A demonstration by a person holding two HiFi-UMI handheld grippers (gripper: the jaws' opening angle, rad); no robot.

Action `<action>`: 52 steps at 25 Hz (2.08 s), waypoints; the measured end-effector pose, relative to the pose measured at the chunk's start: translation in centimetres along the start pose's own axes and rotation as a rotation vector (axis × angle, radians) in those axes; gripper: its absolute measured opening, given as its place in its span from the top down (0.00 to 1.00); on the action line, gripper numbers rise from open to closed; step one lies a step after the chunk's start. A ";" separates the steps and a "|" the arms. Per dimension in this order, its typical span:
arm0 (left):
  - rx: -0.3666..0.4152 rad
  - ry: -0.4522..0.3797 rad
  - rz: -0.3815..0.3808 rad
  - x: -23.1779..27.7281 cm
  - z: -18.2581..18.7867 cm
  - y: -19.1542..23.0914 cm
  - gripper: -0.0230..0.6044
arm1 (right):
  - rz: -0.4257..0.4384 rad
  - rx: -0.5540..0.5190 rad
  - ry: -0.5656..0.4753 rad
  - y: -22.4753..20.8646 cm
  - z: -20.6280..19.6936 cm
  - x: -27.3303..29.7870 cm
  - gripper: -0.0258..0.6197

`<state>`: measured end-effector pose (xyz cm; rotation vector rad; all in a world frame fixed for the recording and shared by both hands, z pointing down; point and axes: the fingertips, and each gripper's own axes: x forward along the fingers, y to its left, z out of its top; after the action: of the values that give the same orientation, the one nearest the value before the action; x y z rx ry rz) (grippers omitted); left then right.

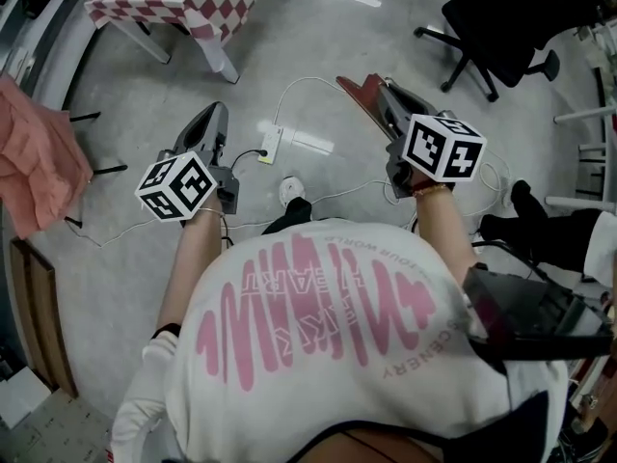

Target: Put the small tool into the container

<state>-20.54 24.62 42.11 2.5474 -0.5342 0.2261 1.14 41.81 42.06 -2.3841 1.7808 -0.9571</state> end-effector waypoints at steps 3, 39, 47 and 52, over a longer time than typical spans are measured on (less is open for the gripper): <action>0.004 -0.024 -0.027 2.4 3.9 2.1 0.95 | -0.003 0.001 -0.033 1.1 3.3 3.4 0.92; 0.044 -0.112 -0.072 12.4 14.9 14.0 0.95 | 0.070 -0.116 -0.023 4.2 14.1 23.5 0.92; 0.024 -0.107 0.000 18.1 17.1 17.2 0.95 | 0.140 -0.113 0.005 2.5 18.5 32.0 0.92; 0.007 -0.110 0.048 22.0 19.5 20.0 0.95 | 0.172 -0.122 0.032 1.6 22.1 38.3 0.92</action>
<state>-7.81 -8.48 40.47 2.5664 -0.6385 0.1053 16.57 0.37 41.08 -2.2455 2.0732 -0.8958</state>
